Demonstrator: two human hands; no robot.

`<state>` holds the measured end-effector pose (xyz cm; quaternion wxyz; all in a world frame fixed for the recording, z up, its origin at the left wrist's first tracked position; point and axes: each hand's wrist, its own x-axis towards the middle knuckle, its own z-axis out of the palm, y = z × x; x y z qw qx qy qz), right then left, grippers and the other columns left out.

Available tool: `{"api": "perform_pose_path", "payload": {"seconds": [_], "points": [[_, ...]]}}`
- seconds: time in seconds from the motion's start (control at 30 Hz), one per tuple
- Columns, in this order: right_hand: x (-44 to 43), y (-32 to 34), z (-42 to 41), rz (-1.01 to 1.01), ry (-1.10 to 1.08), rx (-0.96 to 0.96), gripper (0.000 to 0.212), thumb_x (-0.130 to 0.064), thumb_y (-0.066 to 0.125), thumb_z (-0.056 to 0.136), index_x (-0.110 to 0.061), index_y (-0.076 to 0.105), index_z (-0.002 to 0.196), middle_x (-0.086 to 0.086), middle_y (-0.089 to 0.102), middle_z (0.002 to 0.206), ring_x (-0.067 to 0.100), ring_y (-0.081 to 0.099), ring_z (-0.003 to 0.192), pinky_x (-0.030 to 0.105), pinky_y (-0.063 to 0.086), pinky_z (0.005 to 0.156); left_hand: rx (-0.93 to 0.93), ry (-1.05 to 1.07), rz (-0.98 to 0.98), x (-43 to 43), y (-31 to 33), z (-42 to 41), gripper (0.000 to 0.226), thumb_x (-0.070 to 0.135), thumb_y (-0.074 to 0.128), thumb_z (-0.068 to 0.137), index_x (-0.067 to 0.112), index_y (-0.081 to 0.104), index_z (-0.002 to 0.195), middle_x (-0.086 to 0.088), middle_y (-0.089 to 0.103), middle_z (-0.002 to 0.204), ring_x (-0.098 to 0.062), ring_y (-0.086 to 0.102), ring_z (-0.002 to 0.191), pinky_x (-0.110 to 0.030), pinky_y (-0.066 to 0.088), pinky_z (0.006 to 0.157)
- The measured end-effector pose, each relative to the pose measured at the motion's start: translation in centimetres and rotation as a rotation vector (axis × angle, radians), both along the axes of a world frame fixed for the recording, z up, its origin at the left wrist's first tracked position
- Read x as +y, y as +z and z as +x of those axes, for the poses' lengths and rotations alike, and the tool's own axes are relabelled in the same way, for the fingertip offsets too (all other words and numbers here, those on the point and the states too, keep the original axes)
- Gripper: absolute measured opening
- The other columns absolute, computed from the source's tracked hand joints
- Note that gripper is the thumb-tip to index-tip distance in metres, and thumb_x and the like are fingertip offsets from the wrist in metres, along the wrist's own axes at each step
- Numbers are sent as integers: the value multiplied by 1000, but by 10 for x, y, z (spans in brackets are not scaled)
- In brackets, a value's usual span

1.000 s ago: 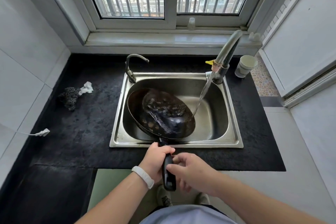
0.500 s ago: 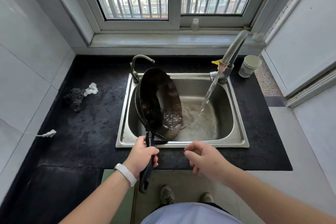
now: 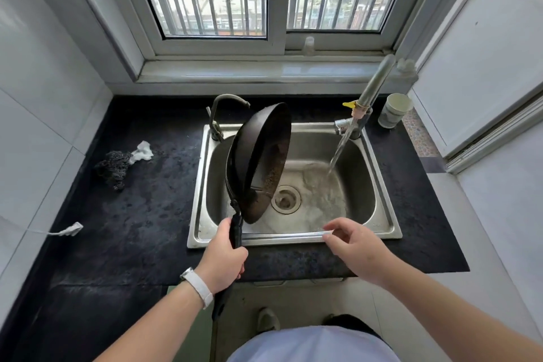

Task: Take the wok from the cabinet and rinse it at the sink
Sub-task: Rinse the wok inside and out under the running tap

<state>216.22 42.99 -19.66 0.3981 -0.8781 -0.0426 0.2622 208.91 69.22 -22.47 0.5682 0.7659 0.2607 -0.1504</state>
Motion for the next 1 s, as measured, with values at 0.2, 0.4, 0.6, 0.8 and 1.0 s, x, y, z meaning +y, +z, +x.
{"api": "perform_pose_path", "payload": {"seconds": [0.2, 0.4, 0.6, 0.8, 1.0], "points": [[-19, 6, 21, -175, 155, -190, 48, -40, 62, 92, -25, 53, 137, -17, 53, 124, 2, 50, 116, 22, 40, 101, -50, -43, 135, 7, 0, 2, 70, -1, 50, 87, 24, 27, 149, -17, 64, 101, -30, 63, 73, -43, 57, 66], [-43, 9, 56, -351, 283, -325, 61, -52, 57, 91, -28, 45, 146, -12, 43, 149, 10, 38, 136, 31, 34, 114, -57, -92, 250, 4, 4, 8, 76, 4, 52, 86, 26, 22, 152, -3, 64, 117, -18, 59, 82, -35, 55, 74], [-64, 11, 108, -558, 464, -461, 68, -58, 48, 94, -26, 37, 152, -5, 35, 158, 15, 28, 146, 32, 21, 118, -33, -97, 304, -12, 11, 16, 77, 3, 53, 88, 22, 19, 154, -6, 67, 110, -7, 55, 59, -20, 46, 56], [-77, -1, 175, -627, 608, -623, 65, -52, 52, 90, -15, 52, 143, 7, 50, 148, 25, 44, 138, 39, 33, 114, -44, -27, 323, -34, 22, 28, 72, 0, 54, 89, 20, 26, 152, -1, 63, 93, -17, 57, 65, -21, 48, 56], [-62, -17, 241, -653, 758, -740, 61, -40, 76, 72, -9, 67, 124, 12, 65, 128, 33, 59, 121, 45, 52, 97, -33, 134, 174, -62, 43, 38, 63, -1, 55, 90, 37, 36, 137, -11, 63, 94, -19, 57, 56, -29, 52, 51]]}}
